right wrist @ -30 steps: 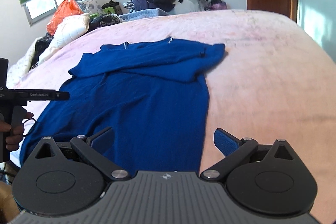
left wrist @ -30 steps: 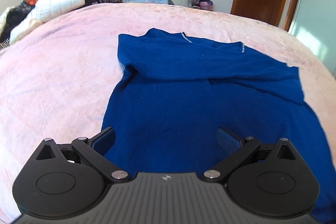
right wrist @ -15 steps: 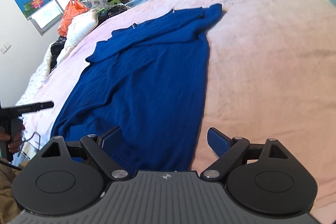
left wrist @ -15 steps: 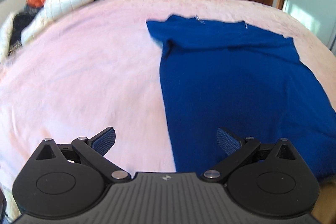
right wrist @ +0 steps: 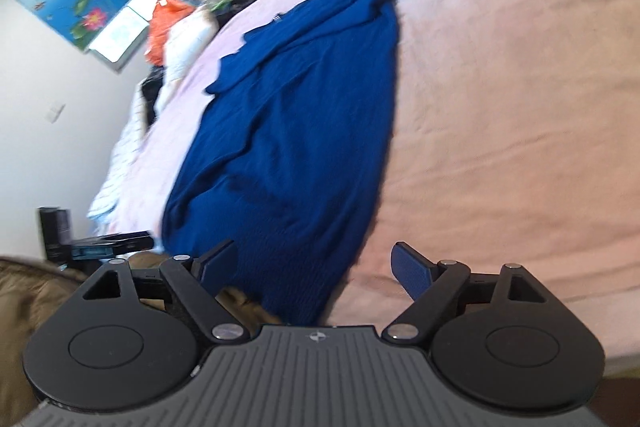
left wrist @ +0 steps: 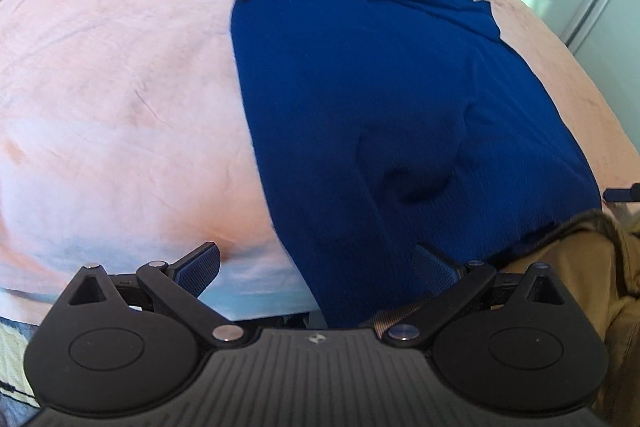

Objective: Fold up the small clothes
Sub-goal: 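Lower both grippers to the sweater hem and close them on it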

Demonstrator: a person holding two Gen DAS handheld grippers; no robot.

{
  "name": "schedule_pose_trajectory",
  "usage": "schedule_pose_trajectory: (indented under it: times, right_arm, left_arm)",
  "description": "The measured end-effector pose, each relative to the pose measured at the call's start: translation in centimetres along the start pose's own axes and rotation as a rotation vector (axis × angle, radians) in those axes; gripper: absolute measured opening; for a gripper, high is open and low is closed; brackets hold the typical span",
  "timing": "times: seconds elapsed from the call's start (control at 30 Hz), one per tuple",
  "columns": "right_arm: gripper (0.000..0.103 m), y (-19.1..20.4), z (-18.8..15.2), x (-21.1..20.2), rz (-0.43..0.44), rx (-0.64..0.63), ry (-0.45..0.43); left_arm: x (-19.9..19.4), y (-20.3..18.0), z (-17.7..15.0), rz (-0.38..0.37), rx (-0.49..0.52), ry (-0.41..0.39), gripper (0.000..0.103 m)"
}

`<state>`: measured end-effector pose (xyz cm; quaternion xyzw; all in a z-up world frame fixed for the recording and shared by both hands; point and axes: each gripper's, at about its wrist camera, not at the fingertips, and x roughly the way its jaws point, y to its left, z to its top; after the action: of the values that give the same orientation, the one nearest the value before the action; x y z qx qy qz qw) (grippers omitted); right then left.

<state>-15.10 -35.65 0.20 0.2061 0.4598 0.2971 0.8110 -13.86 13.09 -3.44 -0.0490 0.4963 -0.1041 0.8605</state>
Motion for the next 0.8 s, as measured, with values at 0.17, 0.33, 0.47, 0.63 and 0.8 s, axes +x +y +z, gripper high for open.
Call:
schedule_pose_trajectory:
  times: [0.17,0.33,0.47,0.63,0.8]
  right_arm:
    - [0.073,0.6,-0.5,0.9,0.027,-0.027,0.059]
    - [0.072,0.4,-1.1,1.2,0.069,-0.019,0.063]
    - [0.069,0.3,-1.3,1.9,0.111,0.0,0.071]
    - [0.06,0.6,-1.3,2.8,0.133,0.003,0.086]
    - [0.009,0.4,-1.3,3.2,0.065,0.016,0.071]
  left_arm:
    - [1.3,0.5,-0.9,-0.054,-0.048,0.055,0.102]
    - [1.9,2.4,-1.1,-0.141,-0.206,0.058,0.097]
    - [2.2,2.7,-1.0,-0.24,-0.284,0.042,0.089]
    - [3.1,2.8,-0.8,-0.304,-0.333,0.085,0.05]
    - [2.6,2.4,-0.5,-0.307,-0.315,0.084,0.02]
